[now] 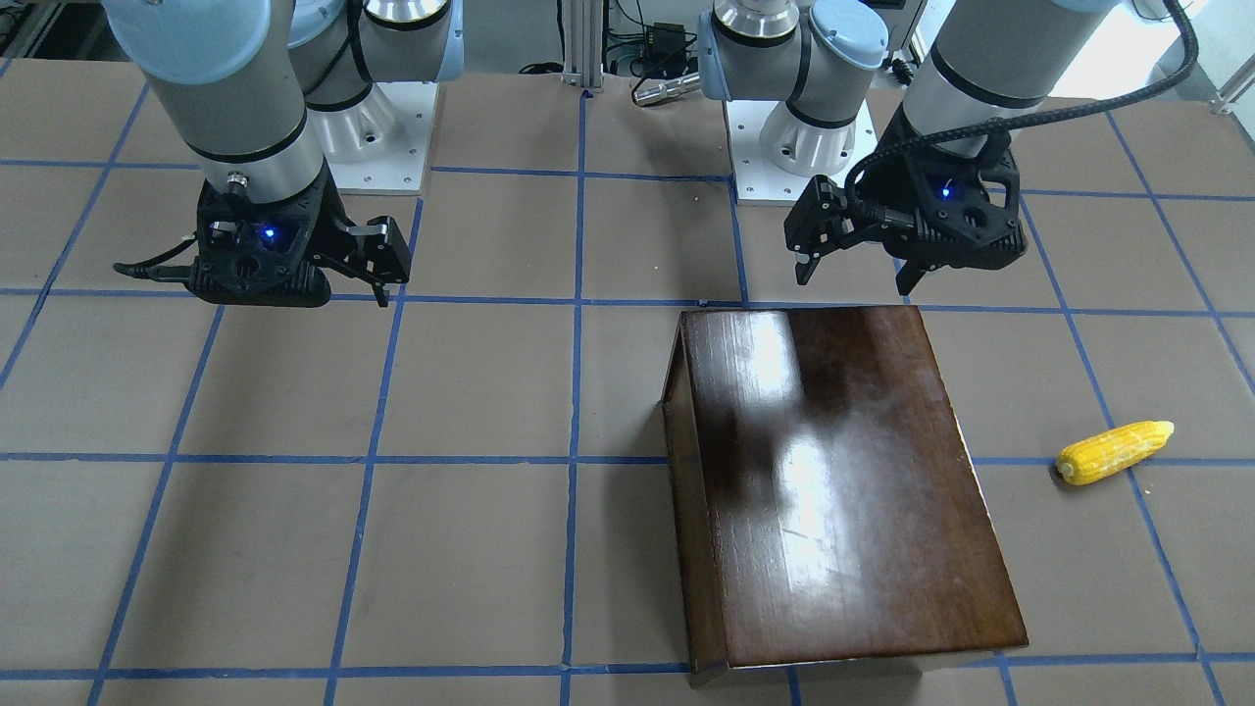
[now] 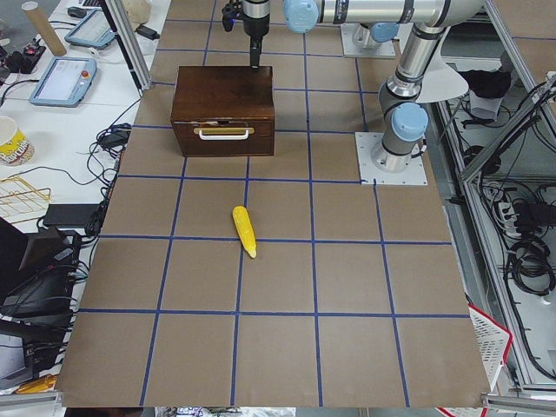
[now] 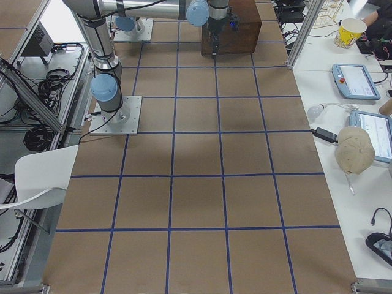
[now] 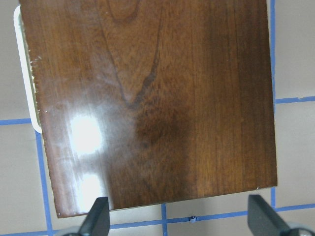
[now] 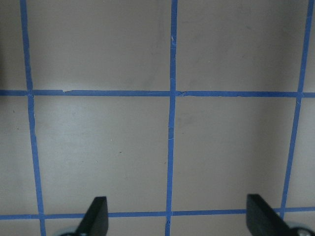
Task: Open drawer and put corn inside
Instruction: 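Move the left gripper down beside the cabinet toward the drawer handle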
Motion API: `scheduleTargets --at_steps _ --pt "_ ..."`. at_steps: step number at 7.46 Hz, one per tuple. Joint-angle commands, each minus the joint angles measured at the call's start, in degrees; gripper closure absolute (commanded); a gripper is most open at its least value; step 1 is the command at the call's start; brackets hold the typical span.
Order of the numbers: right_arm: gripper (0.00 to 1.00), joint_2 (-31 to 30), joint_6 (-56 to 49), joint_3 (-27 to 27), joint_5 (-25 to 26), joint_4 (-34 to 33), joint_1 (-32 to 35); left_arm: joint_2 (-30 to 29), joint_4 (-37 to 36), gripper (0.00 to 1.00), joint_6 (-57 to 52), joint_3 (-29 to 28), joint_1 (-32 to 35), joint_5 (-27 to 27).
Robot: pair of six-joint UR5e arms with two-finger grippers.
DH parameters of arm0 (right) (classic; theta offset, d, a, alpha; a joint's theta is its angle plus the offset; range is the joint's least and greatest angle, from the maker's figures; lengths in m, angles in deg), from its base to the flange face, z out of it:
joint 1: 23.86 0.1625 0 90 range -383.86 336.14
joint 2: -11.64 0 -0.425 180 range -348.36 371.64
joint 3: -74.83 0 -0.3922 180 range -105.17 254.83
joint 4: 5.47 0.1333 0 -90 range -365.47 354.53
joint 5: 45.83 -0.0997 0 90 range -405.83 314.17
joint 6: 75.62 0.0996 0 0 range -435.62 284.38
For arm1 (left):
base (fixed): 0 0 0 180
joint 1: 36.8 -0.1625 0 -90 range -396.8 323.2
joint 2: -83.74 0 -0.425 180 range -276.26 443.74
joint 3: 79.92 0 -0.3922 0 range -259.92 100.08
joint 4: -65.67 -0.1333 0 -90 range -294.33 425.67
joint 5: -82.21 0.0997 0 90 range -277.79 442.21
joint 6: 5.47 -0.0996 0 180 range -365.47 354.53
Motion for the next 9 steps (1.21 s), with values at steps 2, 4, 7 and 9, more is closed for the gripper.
scheduleTargets --at_steps 2,4,7,9 --pt "0.0 0.0 0.0 0.0 0.0 0.0 0.0 0.6 0.2 0.0 -0.1 0.4 0.1 1.1" --pt "0.0 0.0 0.0 0.0 0.0 0.0 0.0 0.5 1.4 0.0 0.4 -0.1 0.1 1.7" --pt "0.0 0.0 0.0 0.0 0.0 0.0 0.0 -0.9 1.4 0.0 1.8 -0.3 -1.0 2.6" --pt "0.0 0.0 0.0 0.0 0.0 0.0 0.0 -1.1 1.5 0.0 2.0 -0.2 -7.7 2.1"
